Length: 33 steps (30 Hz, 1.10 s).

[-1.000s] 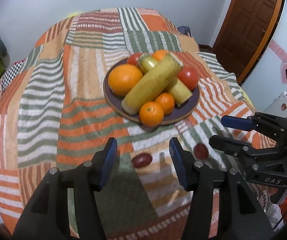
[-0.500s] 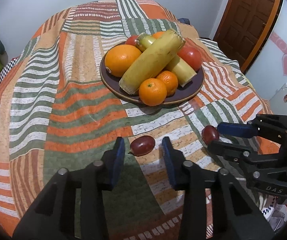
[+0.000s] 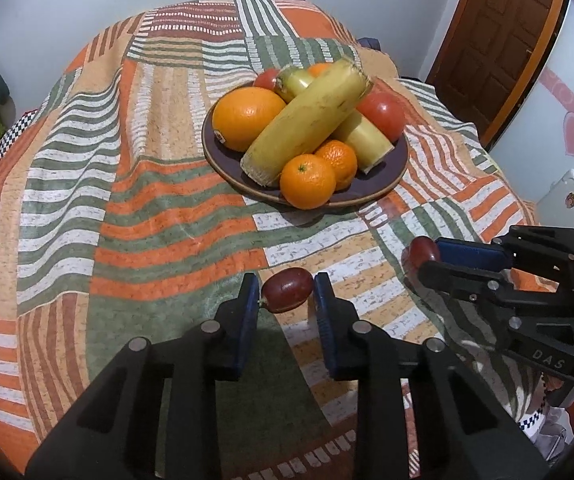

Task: Organize fruits
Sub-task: 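Lower both plums onto the plate and open both grippers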

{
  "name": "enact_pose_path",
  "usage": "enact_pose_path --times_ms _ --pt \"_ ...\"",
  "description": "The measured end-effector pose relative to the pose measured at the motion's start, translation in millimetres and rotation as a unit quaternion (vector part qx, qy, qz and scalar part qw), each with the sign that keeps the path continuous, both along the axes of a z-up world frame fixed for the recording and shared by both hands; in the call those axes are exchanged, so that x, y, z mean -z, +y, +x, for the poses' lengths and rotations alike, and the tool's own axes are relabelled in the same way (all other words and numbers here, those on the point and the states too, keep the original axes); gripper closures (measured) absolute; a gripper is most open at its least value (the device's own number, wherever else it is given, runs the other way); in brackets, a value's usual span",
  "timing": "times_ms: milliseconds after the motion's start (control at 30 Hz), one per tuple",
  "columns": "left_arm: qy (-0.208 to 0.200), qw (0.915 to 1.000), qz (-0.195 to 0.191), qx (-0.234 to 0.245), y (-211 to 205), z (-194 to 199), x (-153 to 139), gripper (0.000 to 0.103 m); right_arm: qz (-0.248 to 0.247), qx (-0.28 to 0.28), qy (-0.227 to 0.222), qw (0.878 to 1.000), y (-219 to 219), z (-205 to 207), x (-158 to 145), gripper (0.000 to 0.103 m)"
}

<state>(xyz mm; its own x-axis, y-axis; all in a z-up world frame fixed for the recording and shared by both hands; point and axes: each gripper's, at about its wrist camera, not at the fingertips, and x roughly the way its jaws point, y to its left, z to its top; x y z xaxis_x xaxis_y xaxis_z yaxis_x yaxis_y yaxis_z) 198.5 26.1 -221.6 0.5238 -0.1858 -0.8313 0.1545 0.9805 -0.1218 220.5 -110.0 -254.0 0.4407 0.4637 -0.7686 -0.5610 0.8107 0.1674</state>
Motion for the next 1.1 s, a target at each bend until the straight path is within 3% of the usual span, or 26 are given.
enact_pose_path --times_ms 467,767,1100 --pt "-0.064 0.9979 0.003 -0.011 3 38 -45 0.075 0.003 0.028 -0.046 0.999 -15 23 -25 0.084" --pt "-0.066 0.9975 -0.011 -0.019 7 86 -45 0.075 -0.001 0.047 -0.06 0.997 -21 48 -26 0.084" --pt "-0.061 0.9978 -0.017 -0.018 5 112 -36 0.075 0.0 0.048 -0.042 0.998 -25 61 -9 0.084"
